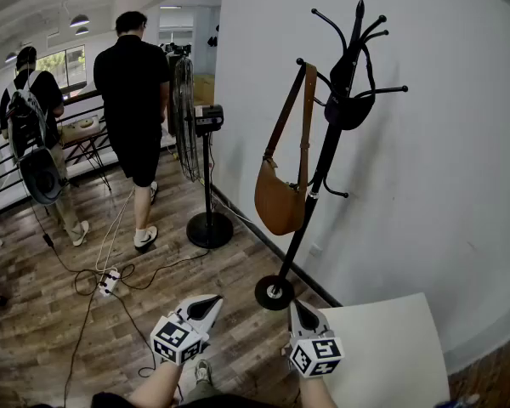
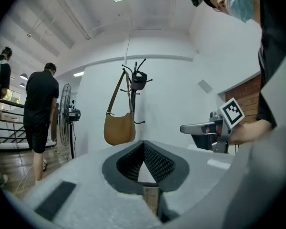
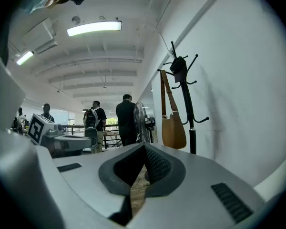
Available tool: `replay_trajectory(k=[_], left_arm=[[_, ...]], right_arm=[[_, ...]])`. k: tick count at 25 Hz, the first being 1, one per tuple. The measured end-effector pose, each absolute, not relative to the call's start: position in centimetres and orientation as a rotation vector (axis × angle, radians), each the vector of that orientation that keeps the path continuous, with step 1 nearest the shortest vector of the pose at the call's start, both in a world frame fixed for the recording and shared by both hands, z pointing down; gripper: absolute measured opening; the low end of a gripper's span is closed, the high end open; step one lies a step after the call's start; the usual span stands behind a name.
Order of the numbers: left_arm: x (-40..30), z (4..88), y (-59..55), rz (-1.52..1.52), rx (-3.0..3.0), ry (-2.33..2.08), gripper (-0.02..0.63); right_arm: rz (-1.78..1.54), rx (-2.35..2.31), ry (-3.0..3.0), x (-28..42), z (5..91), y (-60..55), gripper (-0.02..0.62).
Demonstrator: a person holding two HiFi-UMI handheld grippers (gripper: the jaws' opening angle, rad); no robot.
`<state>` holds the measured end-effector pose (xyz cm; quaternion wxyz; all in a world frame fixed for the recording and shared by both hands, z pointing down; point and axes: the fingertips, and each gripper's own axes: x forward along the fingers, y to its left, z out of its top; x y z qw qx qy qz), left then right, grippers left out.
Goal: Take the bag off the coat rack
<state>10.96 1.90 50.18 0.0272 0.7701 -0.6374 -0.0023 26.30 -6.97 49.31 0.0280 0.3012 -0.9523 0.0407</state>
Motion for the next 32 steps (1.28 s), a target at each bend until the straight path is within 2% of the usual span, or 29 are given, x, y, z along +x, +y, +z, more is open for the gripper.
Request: replay_trajectory(k=[12,13,15,21,32], left_arm=[[9.1,50.0,3.1,-0.123,2.31,-2.088,0.008],[8.9,49.9,2.8,-0.133,2.313,-2.08,0.006],[8.4,49.7,1.8,-0.17,2.322,-2.037,0.14],[5.9,49.4,-0.6,-0.163,2.372,-1.965,0.181],[-3.1,48.6,-5.3,-0.133,2.431,-1.883,0.198]], right_arm=[[0.022,0.909,-2.98,25.5,48.0,-6.2,0.0],[0.013,0.916,-2.975,25.3,47.9,-6.5,0.041],[0.009,0.917,-2.972,24.6,47.7,-6.9,0.081],[-0.015,1.002,-2.945,22.4,46.6,-8.3,0.175],[0.007,1.181,-2.885,14.8,45.6,-12.4,0.196]])
